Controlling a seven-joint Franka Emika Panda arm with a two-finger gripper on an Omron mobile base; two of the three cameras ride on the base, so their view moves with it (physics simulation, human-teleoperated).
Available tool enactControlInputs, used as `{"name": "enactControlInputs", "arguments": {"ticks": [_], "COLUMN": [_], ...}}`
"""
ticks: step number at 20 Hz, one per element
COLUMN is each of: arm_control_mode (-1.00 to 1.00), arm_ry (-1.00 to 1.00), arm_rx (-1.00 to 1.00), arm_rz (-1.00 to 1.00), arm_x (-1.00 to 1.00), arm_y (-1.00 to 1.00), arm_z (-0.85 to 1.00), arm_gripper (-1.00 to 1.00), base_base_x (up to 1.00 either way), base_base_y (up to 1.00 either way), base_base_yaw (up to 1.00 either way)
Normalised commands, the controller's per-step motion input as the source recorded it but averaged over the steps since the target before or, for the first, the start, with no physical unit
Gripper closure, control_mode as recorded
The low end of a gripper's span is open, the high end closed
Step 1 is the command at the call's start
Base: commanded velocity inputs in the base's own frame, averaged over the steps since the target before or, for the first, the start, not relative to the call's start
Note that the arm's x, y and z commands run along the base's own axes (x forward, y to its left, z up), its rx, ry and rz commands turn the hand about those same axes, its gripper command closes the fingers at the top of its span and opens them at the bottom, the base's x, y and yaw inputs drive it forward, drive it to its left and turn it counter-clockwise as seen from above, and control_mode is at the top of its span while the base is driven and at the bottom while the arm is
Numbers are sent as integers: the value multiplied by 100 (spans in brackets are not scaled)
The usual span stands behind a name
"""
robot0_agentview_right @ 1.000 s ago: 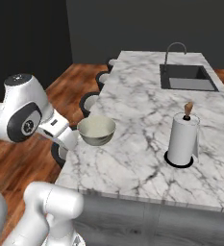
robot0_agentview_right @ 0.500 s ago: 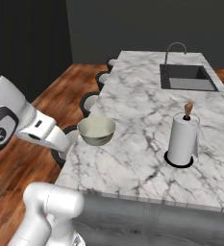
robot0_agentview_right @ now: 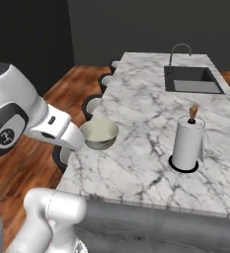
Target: Pick up the bowls from the cabinet and place each bowl in front of a stool on the dining counter.
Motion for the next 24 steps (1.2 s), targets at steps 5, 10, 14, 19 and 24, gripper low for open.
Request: {"name": "enactControlInputs", "arguments": {"ticks": [5, 10, 14, 19, 24], "arm_control_mode": [-100, -100, -100, -100, -100], "arm_ry": [0, 0, 0, 0, 0], "arm_rx": [0, 3, 4, 3, 2], "arm_rz": [0, 1, 3, 0, 1], "arm_x": [0, -32, -42, -25, -23], "arm_y": [44, 12, 0, 4, 0], "arm_z": [42, 18, 0, -4, -18], "arm_gripper": [-100, -100, -100, -100, -100], "base_base_x": [0, 0, 0, 0, 0], "base_base_y": [0, 0, 0, 0, 0], "base_base_yaw": [0, 0, 0, 0, 0]}}
